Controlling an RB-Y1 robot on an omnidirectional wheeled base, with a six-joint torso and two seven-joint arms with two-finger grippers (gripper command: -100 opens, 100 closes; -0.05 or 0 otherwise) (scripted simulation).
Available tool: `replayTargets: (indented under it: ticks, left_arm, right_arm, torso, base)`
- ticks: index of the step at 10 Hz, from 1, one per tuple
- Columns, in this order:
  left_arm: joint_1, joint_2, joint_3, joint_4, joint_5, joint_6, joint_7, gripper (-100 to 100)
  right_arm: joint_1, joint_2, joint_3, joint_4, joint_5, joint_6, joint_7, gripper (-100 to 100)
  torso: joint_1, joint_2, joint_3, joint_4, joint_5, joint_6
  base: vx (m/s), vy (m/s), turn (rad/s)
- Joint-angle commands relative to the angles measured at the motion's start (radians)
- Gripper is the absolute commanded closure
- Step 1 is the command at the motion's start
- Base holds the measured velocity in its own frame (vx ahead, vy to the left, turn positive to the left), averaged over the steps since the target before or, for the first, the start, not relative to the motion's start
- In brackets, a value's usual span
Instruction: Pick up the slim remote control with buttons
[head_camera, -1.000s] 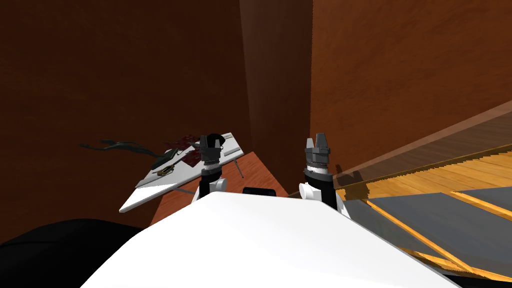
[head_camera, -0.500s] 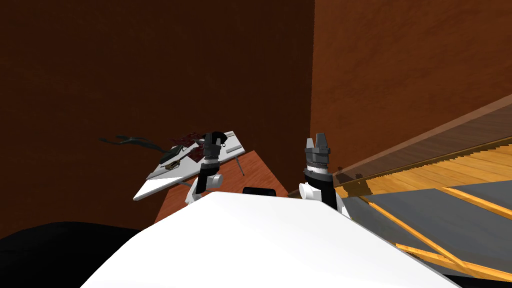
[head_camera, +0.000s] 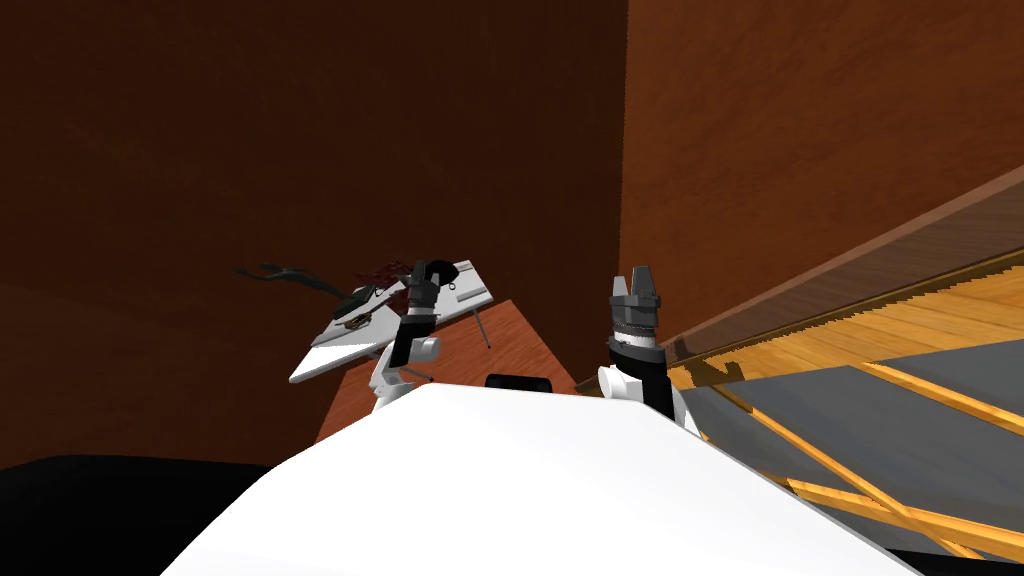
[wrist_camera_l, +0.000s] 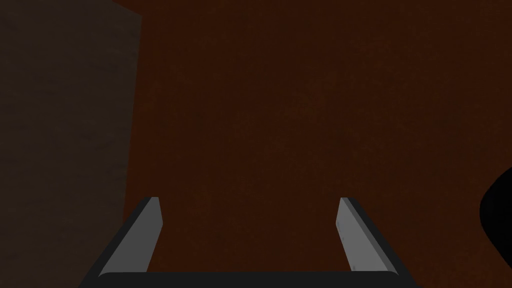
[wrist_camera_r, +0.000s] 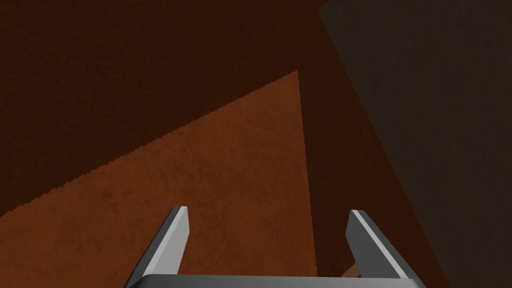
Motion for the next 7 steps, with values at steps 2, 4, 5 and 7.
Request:
replayTargets:
  ticks: [2,4,5,7]
  left_arm:
    - [-0.069,0.032,0.042,0.053,0.014,0.076,0.002,-100]
    - [-0.108,0.050,0.070,0.091,0.023,0.126,0.004,-100]
    - [-0.118,0.050,0.070,0.091,0.023,0.149,0.004,-100]
    - [-0.169,0.067,0.096,0.133,0.032,0.210,0.006,-100]
  right_arm:
    - [0.000,0.000,0.000,0.000,0.000,0.000,0.000,0]
    - [0.000,0.000,0.000,0.000,0.000,0.000,0.000,0]
    - [0.000,0.000,0.000,0.000,0.000,0.000,0.000,0]
    - [0.000,0.000,0.000,0.000,0.000,0.000,0.000,0]
  torso:
    - [-0.001,-0.001,0.000,0.000,0.000,0.000]
    - [-0.001,0.000,0.000,0.000,0.000,0.000]
    - [0.000,0.000,0.000,0.000,0.000,0.000]
    - [0.000,0.000,0.000,0.000,0.000,0.000]
  base:
    - [-0.053,-0.015,0.036]
    - [-0.058,-0.005,0.042]
    - [-0.052,0.001,0.026]
    - [-0.053,-0.005,0.041]
